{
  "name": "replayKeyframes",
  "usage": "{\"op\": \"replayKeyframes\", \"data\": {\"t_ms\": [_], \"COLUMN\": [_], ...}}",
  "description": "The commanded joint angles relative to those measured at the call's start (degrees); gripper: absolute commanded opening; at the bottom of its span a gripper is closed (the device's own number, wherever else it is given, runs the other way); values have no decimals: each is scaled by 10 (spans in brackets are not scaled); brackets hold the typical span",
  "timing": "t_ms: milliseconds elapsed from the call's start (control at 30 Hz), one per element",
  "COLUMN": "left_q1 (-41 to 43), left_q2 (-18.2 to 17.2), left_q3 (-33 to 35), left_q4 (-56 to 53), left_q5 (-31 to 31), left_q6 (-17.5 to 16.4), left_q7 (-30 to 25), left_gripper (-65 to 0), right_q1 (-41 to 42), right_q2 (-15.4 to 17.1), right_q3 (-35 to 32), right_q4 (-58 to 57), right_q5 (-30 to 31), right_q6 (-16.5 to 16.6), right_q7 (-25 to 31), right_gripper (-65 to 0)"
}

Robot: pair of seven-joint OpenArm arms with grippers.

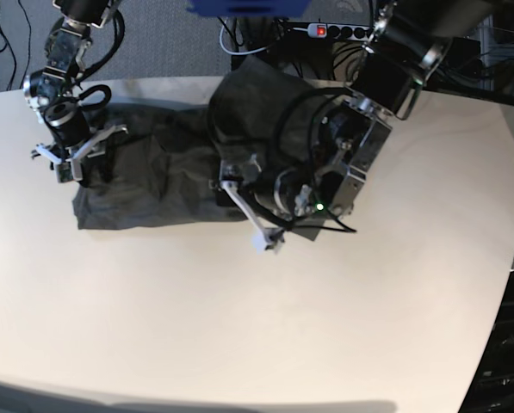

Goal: Fold the T-shirt properly
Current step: 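Drag the held shirt edge with the left gripper toward the right gripper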

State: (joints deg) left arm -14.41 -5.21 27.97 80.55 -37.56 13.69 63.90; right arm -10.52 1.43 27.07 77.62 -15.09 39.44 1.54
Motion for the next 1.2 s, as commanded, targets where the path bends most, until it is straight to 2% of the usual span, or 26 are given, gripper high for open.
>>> {"op": "replayKeyframes", "data": {"t_ms": [0, 100, 133, 333, 433, 500, 767, 1033, 1167], "left_q1": [-12, -12, -12, -14, -14, -14, -13, -12, -16], "left_q2": [3, 3, 3, 4, 5, 5, 3, 20, 23], "left_q3": [-1, 1, 6, 26, 25, 24, 16, -67, -79], "left_q4": [-3, -22, -23, -27, -27, -26, 1, 11, 11], "left_q5": [-5, -5, -5, -5, -5, -5, -6, -6, -7], "left_q6": [-1, -1, -1, -1, 0, 1, 3, 4, 4], "left_q7": [-6, -8, -8, -9, -9, -9, -10, -10, -10], "left_gripper": [-205, -212, -233, -484, -588, -630, -624, -623, -623], "right_q1": [-7, -7, -7, -8, -8, -8, -8, -8, -8], "right_q2": [3, 3, 3, 3, 3, 3, 3, 3, 3], "right_q3": [1, 1, 1, 1, 1, 1, 1, 1, 1], "right_q4": [-1, -1, -1, -1, -1, -1, -1, -1, -1], "right_q5": [-35, -35, -35, -35, -35, -35, -35, -35, -35], "right_q6": [6, 6, 6, 6, 6, 6, 6, 6, 6], "right_q7": [-43, -43, -43, -43, -43, -43, -43, -43, -43], "right_gripper": [-411, -411, -411, -411, -411, -411, -411, -411, -411]}}
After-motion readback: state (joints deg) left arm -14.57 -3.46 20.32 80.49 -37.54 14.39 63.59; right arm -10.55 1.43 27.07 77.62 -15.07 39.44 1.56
